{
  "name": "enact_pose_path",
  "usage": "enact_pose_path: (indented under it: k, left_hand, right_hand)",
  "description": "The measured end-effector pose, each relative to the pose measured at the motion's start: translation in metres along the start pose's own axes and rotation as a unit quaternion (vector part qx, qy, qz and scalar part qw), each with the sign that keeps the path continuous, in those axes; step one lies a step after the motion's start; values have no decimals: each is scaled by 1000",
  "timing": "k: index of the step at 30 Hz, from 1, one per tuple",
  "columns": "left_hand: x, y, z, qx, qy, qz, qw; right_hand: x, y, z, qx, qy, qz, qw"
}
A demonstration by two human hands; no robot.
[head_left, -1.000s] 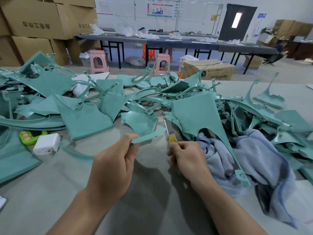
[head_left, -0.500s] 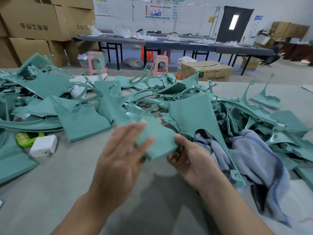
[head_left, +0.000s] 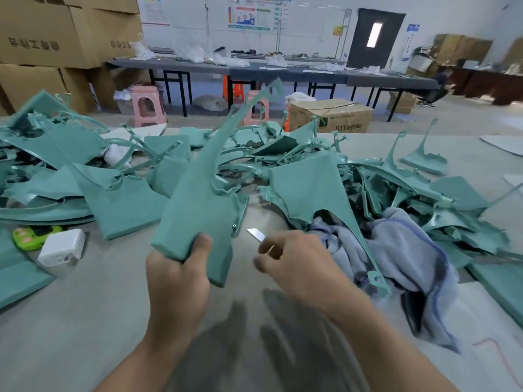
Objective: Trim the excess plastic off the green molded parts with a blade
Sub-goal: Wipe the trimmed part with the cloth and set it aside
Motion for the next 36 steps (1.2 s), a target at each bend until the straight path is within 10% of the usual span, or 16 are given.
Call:
enact_pose_path:
  k: [5, 9, 13, 20, 30, 36]
  left_hand:
    - [0, 4, 2, -53, -16, -86, 995]
    - [0, 5, 3, -83, -19, -115, 990]
    - [-3, 6, 0, -95, -17, -144, 985]
    - [-11, 1, -9, -122, 106, -33, 986]
    - [-12, 3, -15, -122, 137, 47, 982]
    - [-18, 6, -24, -123, 128, 42, 983]
  right_hand:
    - [44, 37, 28, -18, 16, 353, 935]
    - [56, 49, 40, -50, 12, 396, 917]
    - [46, 81, 37, -125, 55, 211, 968]
    - [-19, 107, 33, 49, 120, -184, 974]
    - [-27, 21, 37, -68, 142, 83, 984]
    - [39, 157, 37, 202, -55, 278, 937]
Point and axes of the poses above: each hand's wrist, its own z-axis away from the middle knuckle, its own y-axis out of the back of the hand, x = y × z, the point moved 2 cm from there along -z, towards the middle knuckle, and after that the axes turned 4 degrees about y, right-handed, at the moved point
